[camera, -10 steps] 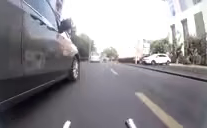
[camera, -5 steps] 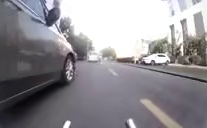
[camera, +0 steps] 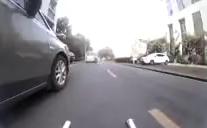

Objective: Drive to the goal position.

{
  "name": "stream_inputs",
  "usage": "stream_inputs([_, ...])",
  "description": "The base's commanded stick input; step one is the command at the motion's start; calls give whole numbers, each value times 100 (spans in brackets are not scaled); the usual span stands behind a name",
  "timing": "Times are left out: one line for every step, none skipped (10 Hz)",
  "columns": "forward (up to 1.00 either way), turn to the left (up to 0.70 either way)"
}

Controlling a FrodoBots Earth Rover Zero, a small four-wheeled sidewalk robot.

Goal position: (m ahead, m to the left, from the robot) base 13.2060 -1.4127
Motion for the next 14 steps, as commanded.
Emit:
stream_inputs([70,0])
stream_inputs([70,0])
stream_inputs([70,0])
stream_inputs([70,0])
stream_inputs([70,0])
stream_inputs([70,-3])
stream_inputs([70,-10])
stream_inputs([70,-14])
stream_inputs([70,-14])
stream_inputs([70,-14])
stream_inputs([70,-14])
stream_inputs([70,-14])
stream_inputs([70,-9])
stream_inputs([70,-3])
